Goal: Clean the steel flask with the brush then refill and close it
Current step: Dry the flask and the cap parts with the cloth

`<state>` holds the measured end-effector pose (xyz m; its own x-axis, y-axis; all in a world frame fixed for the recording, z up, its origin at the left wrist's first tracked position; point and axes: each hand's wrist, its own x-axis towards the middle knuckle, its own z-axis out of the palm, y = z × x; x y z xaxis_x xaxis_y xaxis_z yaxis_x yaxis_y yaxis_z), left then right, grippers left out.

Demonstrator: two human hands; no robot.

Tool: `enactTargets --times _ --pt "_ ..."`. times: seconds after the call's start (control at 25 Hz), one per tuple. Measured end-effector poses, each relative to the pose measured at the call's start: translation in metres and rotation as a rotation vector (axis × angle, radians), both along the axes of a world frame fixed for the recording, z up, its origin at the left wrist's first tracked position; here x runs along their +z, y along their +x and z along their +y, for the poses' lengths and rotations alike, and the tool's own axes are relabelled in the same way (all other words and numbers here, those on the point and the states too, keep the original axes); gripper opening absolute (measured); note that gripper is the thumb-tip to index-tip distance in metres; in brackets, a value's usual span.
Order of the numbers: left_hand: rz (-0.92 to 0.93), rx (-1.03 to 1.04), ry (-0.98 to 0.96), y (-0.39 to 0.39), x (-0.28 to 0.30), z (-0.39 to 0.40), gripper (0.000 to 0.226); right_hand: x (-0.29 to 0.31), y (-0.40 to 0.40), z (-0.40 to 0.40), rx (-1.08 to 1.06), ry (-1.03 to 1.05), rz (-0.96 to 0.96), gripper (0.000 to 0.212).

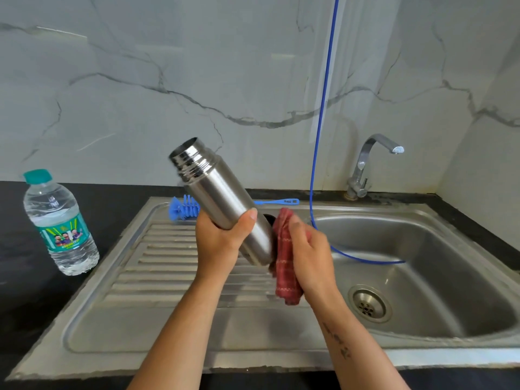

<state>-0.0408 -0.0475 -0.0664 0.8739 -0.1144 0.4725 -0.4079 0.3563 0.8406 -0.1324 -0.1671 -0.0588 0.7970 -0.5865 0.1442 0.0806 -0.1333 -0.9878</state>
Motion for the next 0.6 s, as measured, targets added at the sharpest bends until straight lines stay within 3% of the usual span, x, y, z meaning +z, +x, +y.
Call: enactTargets --times 0.08,0.16,0.28,0.36,0.48,0.6 --pt "-0.014 -0.072 0.158 0.002 -0.003 -0.001 0.057 0.02 -0.008 -0.007 -0.089 -0.117 -0.251 0.047" --pt "-0.051 -0.239 0.327 -0.001 -0.008 -0.007 0.058 0.051 -0.018 -0.012 -0.038 -0.118 -0.406 0.046" --pt "-0.11 -0.491 0.377 -0.012 -0.013 -0.017 0.055 0.079 -0.021 -0.016 0.183 -0.211 -0.344 0.041" --pt "-0.093 -0.575 0.335 -0.018 -0.011 -0.019 0.049 0.08 -0.018 -0.022 0.296 -0.113 -0.211 0.036" --pt "-0.125 -0.549 0.388 -0.029 -0.008 -0.021 0.046 0.075 -0.016 -0.034 0.25 -0.069 -0.166 0.044" --pt "-0.161 -0.437 0.467 -0.035 -0.008 -0.025 0.058 0.071 -0.015 -0.036 0.147 -0.109 -0.279 0.036"
